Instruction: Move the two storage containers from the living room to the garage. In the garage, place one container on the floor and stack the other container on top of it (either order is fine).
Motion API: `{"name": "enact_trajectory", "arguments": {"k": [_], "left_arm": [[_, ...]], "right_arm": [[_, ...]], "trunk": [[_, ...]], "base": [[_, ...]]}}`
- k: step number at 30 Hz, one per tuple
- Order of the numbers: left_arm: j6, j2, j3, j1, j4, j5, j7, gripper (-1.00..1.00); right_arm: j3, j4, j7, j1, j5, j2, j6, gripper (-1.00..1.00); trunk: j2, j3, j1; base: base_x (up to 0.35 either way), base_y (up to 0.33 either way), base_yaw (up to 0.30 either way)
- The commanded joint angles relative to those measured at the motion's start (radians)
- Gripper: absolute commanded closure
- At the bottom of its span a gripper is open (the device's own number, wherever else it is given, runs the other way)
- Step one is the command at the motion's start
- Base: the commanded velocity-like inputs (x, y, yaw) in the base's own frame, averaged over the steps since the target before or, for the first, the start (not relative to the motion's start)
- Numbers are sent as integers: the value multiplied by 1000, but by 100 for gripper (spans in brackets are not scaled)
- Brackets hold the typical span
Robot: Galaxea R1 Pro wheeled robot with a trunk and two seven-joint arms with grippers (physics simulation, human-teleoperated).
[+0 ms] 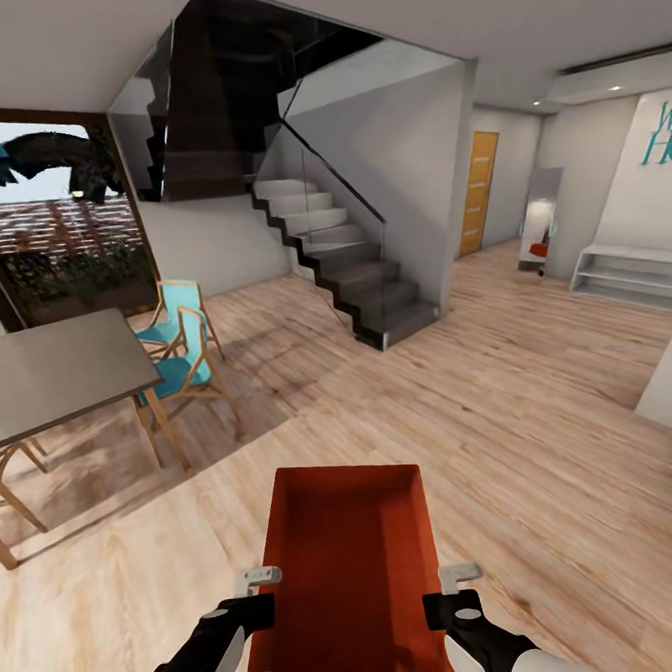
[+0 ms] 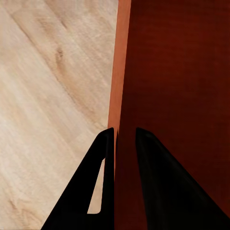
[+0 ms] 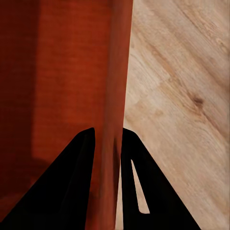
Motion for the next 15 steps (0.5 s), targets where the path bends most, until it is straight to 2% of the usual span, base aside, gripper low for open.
{"name": "enact_trajectory", "arguments": {"k": [1,8,15], "left_arm": [[0,1,-8,-1,-5,-10,11,100],[1,1,-8,-1,-5,-10,11,100],[-5,1,-11,-1,-12,-9,11,100]], "right_arm": [[16,21,-6,-1,-26,-1,-6,100],[17,21,-6,-1,-26,-2,-6,100],[17,21,-9,-1,-26,0,-6,100]], "trunk": [[-2,-2,1],[-2,-2,1],[-2,-2,1]], "base": [[322,0,-2],[322,0,0],[318,0,-244]]}}
